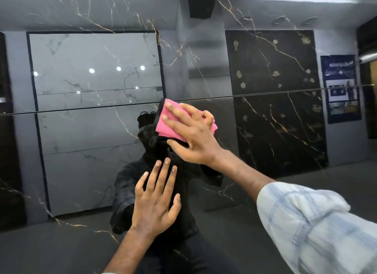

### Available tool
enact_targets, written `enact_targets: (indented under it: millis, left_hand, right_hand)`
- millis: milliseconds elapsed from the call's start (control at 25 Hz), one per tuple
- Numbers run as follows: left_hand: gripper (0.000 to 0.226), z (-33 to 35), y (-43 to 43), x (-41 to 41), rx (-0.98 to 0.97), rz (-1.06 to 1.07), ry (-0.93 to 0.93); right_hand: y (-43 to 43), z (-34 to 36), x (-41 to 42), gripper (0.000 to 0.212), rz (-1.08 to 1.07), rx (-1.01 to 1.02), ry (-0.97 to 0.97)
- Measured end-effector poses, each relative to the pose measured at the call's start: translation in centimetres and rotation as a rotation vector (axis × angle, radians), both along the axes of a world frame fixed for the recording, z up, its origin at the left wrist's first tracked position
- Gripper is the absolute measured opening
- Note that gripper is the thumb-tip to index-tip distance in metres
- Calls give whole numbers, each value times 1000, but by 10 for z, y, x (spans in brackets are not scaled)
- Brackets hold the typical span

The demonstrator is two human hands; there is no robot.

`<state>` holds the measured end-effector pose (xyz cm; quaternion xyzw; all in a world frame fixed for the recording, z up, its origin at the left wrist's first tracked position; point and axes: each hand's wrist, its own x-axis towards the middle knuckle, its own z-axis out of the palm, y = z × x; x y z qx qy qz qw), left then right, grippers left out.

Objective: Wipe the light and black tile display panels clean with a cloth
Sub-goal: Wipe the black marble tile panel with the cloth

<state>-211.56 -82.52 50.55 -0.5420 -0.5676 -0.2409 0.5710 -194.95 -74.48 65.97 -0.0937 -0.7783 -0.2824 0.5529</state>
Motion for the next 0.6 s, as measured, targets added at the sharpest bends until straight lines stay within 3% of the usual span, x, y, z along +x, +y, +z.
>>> enact_targets:
  millis: [80,160,360,400,520,560,600]
  left_hand:
    - [72,0,-1,0,-11,7,-5]
    - [72,3,-5,4,-5,-23,-22]
    - [77,24,2,34,-122,-131,157]
    - [78,22,9,39,-140,-126,182]
    - [83,10,25,43,-130,-90,182]
    - [84,7,27,41,-120,-82,178]
    - [84,5,28,40,-112,-73,179]
  right_hand:
    - [16,-5,6,53,-25,201,9]
    - [41,5,28,51,-58,261,63]
    - [62,17,57,57,-192,-227,679]
    - [58,10,49,59,-205,-189,647]
    - [65,-15,58,59,-169,198,163]
    - [78,-9,77,59,-165,246,111]
    - [90,-1,96,60,-173,182,183]
